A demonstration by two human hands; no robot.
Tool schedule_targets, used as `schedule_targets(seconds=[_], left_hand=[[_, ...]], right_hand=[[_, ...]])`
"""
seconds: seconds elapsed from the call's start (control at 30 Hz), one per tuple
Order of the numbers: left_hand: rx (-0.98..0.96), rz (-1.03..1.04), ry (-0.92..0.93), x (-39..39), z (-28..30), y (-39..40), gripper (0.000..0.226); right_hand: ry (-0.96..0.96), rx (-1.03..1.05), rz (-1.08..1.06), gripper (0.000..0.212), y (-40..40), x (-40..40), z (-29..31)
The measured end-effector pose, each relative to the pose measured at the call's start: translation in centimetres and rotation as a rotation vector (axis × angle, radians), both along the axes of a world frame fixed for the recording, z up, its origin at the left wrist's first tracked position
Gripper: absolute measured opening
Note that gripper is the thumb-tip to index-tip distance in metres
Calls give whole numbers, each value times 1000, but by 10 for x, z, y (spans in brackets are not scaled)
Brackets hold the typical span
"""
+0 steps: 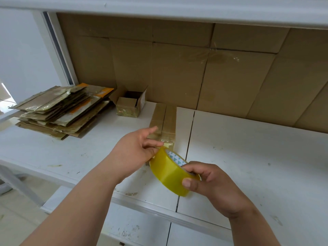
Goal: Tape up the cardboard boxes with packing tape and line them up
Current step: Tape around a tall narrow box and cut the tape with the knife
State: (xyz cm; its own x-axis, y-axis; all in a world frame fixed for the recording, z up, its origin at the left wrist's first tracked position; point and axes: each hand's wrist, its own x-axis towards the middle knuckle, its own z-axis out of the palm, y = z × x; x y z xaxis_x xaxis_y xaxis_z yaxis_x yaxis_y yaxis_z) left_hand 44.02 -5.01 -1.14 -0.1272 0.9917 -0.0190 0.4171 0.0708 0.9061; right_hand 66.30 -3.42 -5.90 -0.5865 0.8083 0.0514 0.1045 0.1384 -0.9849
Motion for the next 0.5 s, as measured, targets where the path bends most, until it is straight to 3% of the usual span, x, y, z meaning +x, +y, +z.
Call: schedule_targets(seconds=[0.23,0.5], left_hand=[[59,90,121,21,4,-2,54],[124,125,-52,53,-4,-2,36]], right_hand=[[79,-31,-43,35,-1,13,-2],[163,-47,-72,34,-7,48,0]])
